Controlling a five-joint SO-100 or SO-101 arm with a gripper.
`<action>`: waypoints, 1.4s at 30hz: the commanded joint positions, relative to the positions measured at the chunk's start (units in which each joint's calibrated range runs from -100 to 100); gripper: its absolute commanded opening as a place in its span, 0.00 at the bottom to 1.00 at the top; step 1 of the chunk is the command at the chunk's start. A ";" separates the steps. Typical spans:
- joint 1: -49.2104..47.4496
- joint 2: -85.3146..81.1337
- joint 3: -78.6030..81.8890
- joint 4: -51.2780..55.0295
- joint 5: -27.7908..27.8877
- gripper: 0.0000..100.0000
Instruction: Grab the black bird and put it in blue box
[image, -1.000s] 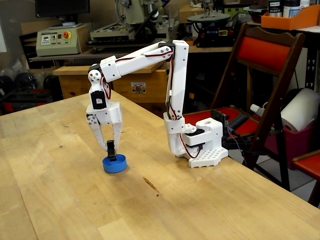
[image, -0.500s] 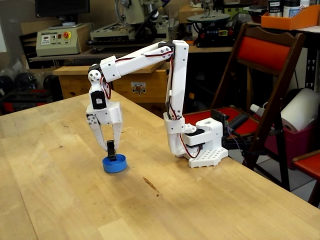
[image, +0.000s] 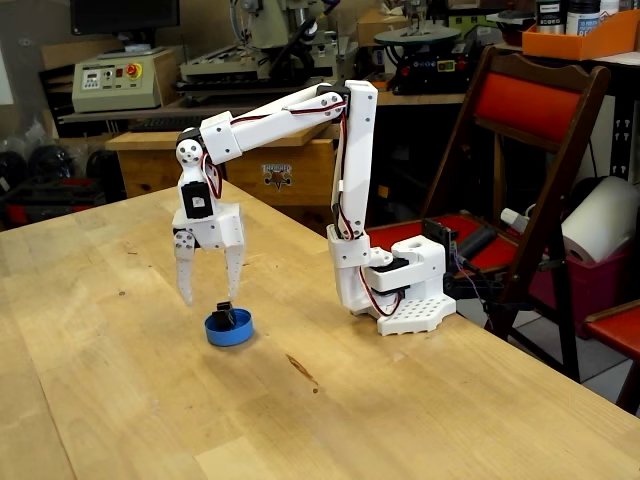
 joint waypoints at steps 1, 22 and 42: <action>0.28 -0.69 -2.45 -0.39 -0.10 0.28; -0.31 -8.82 -8.65 0.40 -0.10 0.28; -16.68 -19.51 -8.74 0.48 -0.20 0.28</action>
